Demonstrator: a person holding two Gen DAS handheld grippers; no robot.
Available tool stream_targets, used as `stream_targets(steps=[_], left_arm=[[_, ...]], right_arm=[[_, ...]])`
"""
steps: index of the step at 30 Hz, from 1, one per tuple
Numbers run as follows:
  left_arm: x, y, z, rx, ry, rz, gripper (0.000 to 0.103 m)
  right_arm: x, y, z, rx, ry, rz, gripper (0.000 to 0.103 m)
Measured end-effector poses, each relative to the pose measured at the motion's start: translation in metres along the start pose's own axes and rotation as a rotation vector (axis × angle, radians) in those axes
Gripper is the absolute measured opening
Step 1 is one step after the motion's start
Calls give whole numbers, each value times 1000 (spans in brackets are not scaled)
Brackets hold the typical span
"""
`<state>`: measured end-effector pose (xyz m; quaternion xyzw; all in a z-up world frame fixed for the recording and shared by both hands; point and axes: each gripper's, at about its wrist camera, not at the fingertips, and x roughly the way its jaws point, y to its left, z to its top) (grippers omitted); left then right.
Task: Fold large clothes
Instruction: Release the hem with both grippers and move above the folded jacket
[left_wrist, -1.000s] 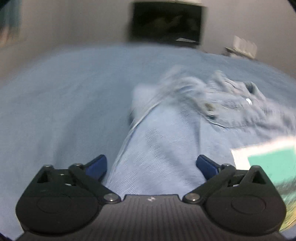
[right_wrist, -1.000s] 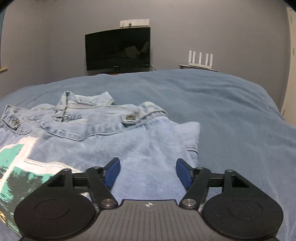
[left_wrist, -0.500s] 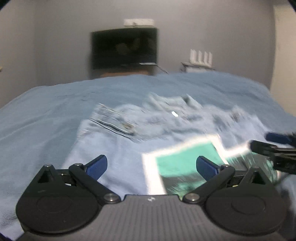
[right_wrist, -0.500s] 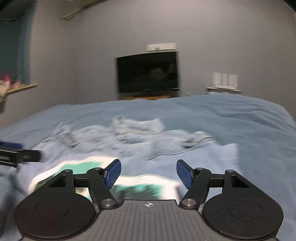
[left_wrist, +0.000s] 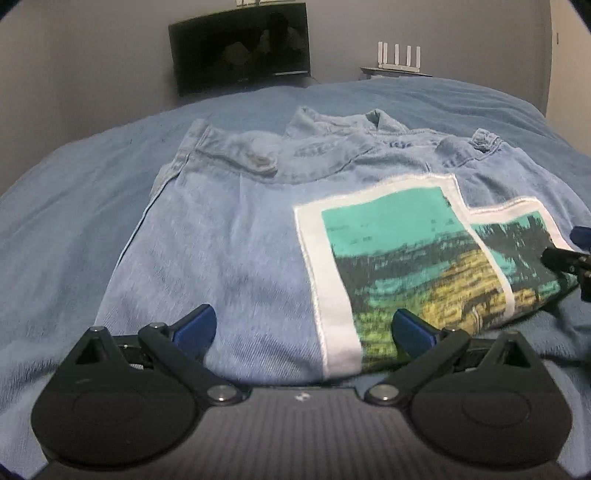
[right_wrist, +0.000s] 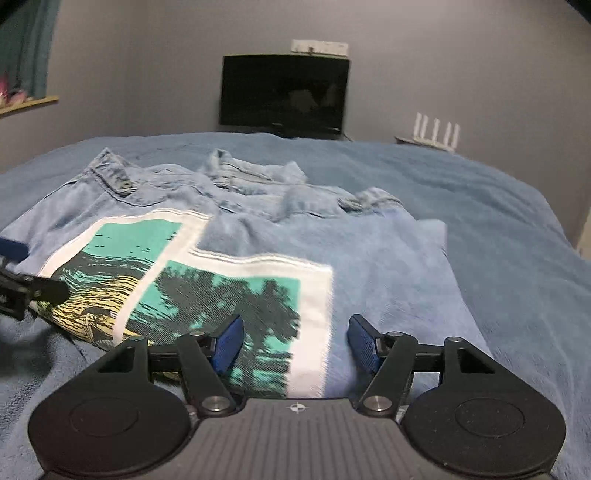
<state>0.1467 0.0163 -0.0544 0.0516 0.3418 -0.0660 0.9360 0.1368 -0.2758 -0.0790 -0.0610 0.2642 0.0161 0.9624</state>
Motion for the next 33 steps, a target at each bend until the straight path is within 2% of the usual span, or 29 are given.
stream_targets(steps=[3,6,8,12,14,16,17,19,22,23,26,30,31,33], left_arm=[[-2,13,-4,-36,8,-12,103],[-24,24,-14,-43,-43,-22,103],[-42,35,-20,-89,-89,-53,103],[-83,51,-25,-184,-208,-97,103],[-98,55,-29,-209,-233,-132,103],[-109,57,-34,-232,-253,-153,103],[-113,56,-36,-227,-270,-149,103],[-126,48,-39,-179,-352,-106,103],[-145,29,-44,-36,-531,-64,103],[-146,24,-45,4,-548,-51,103],[-138,15,-47,59,-524,-30,103],[-122,17,-47,44,-476,-14,103],[-116,21,-46,18,-446,-34,103],[-102,35,-43,-80,-358,-105,103]], right_arm=[[-11,-15,-3,82,25,-23,65],[-39,-28,-4,168,-11,-17,66],[-61,-33,-3,221,-59,4,71],[-99,-37,-3,265,-150,21,91],[-117,-39,-7,270,-184,28,101],[-129,-41,-7,297,-190,32,102],[-133,-43,-10,320,-186,35,102],[-135,-43,-11,347,-180,31,102],[-130,-40,-13,340,-163,-7,102],[-128,-38,-14,329,-161,-17,102],[-121,-34,-15,306,-155,-34,102],[-106,-40,-16,374,-126,-9,102],[-100,-45,-18,419,-116,22,102],[-88,-58,-24,548,-80,142,102]])
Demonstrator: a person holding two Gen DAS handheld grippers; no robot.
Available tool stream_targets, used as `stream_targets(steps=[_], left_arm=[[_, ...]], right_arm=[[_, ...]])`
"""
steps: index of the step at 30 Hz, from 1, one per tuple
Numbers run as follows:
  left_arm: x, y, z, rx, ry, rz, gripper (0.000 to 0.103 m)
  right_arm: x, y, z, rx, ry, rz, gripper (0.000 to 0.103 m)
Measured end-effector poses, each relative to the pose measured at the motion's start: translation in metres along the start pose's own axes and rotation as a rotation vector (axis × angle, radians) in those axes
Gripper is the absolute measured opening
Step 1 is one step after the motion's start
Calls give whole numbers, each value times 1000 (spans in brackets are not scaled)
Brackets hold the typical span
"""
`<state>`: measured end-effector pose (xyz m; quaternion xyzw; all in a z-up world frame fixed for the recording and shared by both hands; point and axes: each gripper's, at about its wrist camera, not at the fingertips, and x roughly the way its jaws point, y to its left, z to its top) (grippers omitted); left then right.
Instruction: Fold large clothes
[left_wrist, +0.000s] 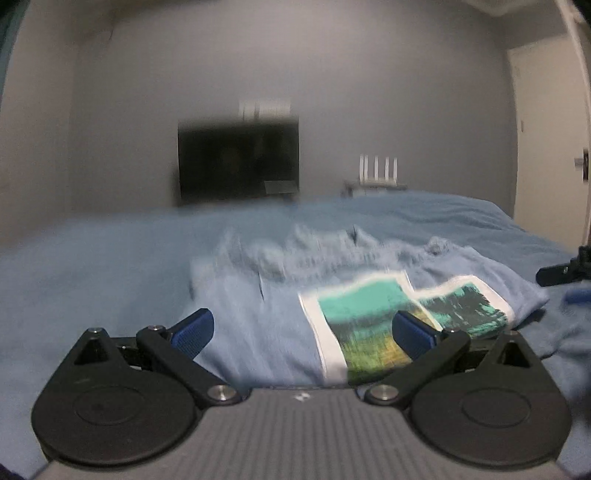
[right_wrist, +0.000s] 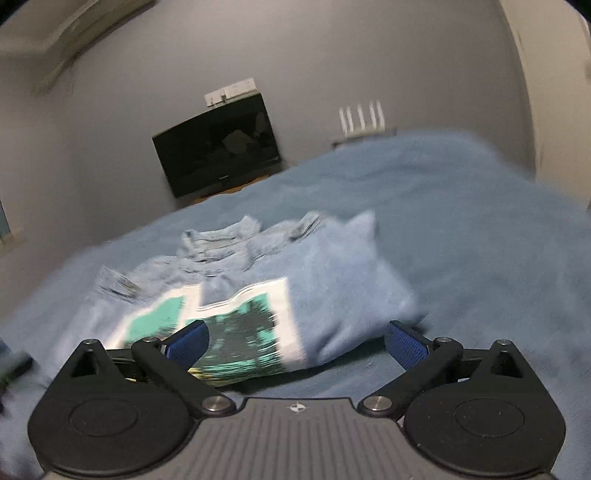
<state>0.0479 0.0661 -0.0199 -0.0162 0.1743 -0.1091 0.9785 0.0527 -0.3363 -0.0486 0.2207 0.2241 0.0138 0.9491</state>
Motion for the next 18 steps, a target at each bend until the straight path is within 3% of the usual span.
stream_targets(steps=[3,9,10,14,18], left_arm=[[23,40,-7,-295,131,-65,103],[52,121,-45,-935,234,-144,103],[53,129,-51,-1003,225,-149,103],[61,144,-58,-1095,187,-173,103],[73,142,-55,-1056,153,-165,103]], right_arm=[[20,-27,-2,250,88,61,102],[47,-66,-14,518,132,86,100],[50,-71,-16,548,132,96,98],[60,-78,-19,599,120,115,93],[71,-81,-17,596,87,130,87]])
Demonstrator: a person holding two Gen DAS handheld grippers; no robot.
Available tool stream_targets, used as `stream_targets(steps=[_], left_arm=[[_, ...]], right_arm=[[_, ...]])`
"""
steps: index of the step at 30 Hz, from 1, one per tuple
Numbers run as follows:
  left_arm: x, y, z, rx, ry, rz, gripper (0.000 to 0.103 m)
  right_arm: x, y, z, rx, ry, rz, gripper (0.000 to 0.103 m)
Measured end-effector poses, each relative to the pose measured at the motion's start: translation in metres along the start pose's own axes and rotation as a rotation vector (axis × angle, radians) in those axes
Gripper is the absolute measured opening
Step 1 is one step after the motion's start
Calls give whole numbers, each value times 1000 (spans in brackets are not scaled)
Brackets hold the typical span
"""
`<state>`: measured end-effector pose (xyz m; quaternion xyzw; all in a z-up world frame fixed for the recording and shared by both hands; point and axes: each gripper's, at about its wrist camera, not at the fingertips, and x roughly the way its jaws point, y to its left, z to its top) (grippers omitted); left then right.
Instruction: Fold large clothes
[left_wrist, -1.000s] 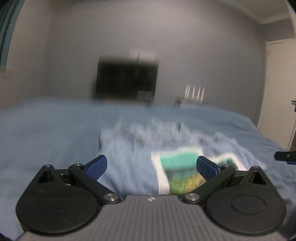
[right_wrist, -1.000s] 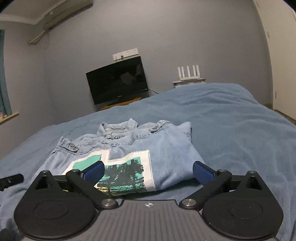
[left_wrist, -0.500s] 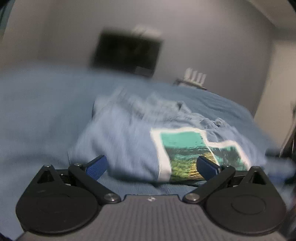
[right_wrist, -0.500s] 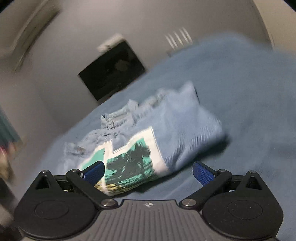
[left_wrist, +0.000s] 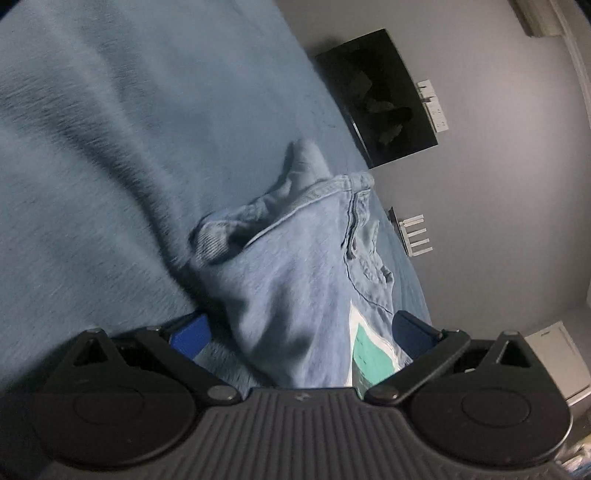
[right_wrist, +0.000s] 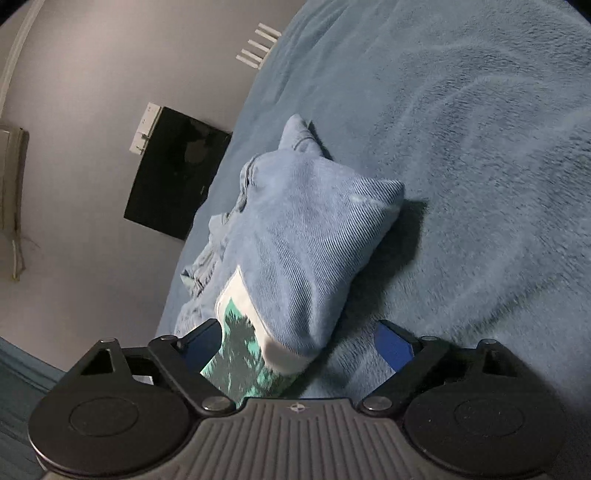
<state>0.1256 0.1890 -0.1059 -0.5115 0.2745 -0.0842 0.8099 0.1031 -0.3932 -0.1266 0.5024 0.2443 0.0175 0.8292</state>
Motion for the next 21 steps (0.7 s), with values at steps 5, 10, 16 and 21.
stream_targets(steps=[5,10,16,21], left_arm=[[15,-12,7,20,-41,-20,103],[15,-27,4,98,-72,-24,103],[39,-11,8,101,-15,60,98],[36,-9,8,74,-60,92,29]], right_arm=[[8,-9,15,-1,-78,11,74],[16,-3,23,-32,-110,24,72],[40,0,26,-78,-81,-11,73],[43,8,23,-132,-96,-6,48]])
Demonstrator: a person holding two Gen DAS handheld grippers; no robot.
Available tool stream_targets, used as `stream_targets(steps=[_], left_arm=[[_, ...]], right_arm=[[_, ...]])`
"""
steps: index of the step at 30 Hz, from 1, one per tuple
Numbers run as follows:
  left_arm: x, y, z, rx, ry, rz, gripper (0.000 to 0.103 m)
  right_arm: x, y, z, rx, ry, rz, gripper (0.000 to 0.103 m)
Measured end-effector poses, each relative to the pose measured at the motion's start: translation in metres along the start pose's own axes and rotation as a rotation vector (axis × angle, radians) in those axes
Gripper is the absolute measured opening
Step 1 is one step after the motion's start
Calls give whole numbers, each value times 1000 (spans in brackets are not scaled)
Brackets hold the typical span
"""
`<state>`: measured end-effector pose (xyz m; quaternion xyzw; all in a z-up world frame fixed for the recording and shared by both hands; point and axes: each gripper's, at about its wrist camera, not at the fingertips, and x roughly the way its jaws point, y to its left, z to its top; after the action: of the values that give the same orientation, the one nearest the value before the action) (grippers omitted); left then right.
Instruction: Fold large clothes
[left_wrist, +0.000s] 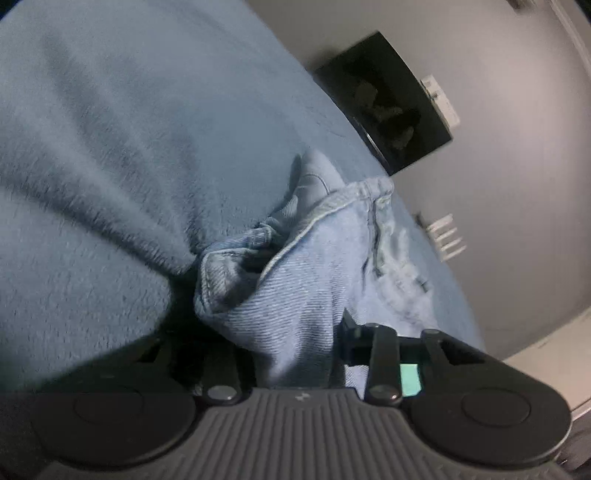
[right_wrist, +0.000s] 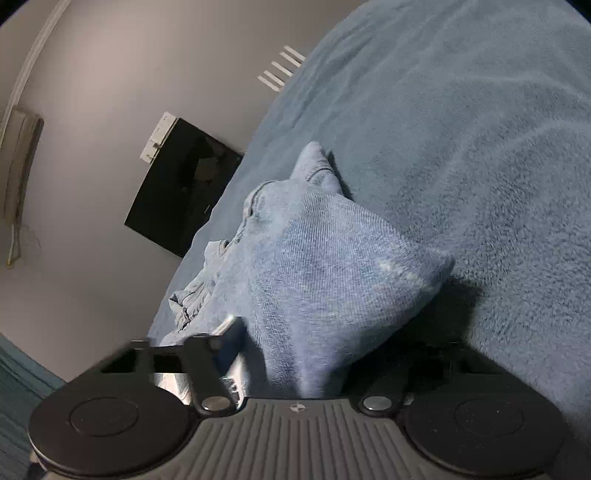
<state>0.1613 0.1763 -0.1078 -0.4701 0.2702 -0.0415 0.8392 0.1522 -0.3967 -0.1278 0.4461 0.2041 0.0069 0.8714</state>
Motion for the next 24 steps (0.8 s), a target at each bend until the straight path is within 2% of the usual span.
stream_targets(steps=[3,6,10,13,18,22,24], left_arm=[[-9,-6,5,32,-3,-17,24],[-19,-9,6,9,-12,-47,21],[-40,-16,5,50,-17,-45,20],[-59,-15,4,41,-10,-46,19],[-100,-16,2,54,6,-49,9],[-131,-15,-3,88,53,-22,7],[-138,-11,-2,63,61,2,7]], right_arm=[[-9,13,1,-13,-24,12,33],[-24,26,2,-40,-46,30,29],[-49,41,-2,-70,-52,62,27],[-72,44,-4,-68,-37,65,27],[-113,34,-8,36,7,36,27],[-142,34,-13,58,17,24,27],[-152,33,-15,73,23,20,27]])
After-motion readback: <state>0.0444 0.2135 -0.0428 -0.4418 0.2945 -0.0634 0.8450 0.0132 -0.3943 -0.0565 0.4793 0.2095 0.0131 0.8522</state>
